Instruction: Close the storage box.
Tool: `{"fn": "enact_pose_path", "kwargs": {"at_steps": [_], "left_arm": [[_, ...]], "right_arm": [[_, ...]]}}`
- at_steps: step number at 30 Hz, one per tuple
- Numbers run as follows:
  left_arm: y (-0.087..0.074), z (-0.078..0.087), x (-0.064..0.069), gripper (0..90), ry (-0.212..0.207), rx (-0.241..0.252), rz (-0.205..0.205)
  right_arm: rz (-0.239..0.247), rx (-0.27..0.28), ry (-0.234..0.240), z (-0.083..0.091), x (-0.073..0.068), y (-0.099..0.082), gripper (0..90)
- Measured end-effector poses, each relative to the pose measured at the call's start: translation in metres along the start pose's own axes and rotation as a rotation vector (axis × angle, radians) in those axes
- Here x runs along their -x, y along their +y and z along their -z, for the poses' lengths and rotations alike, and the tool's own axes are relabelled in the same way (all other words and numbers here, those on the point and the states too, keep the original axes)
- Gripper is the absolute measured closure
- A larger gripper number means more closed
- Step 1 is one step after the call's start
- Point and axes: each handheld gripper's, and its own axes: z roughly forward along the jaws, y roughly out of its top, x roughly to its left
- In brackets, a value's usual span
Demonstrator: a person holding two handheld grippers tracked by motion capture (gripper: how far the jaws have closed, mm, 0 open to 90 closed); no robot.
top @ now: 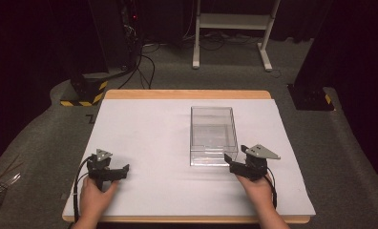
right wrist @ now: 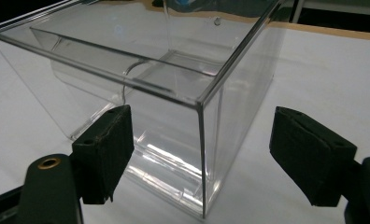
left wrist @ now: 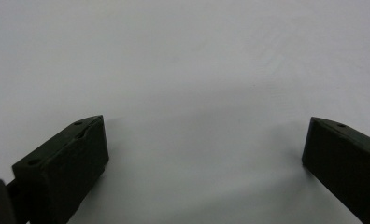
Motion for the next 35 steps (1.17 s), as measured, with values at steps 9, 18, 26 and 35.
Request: {"fn": "enact_pose_path", "kwargs": {"at_steps": [9,18,26,35], "left_arm": [[0.0,0.0,0.0,0.6,0.0,0.0,0.0],[0.0,0.0,0.0,0.6,0.001,0.001,-0.001],[0.0,0.0,0.0,0.5,0.001,0.002,-0.002],[0.0,0.0,0.0,0.7,0.003,0.002,-0.003]], "right_arm": [[-0.007,-0.028,-0.023,0.015,0.012,-0.017,22.2],[-0.015,-0.101,-0.085,0.028,0.035,-0.044,22.3],[0.05,-0.126,-0.103,0.029,0.029,-0.051,23.2],[0.009,-0.112,-0.077,0.031,0.035,-0.051,22.6]]}}
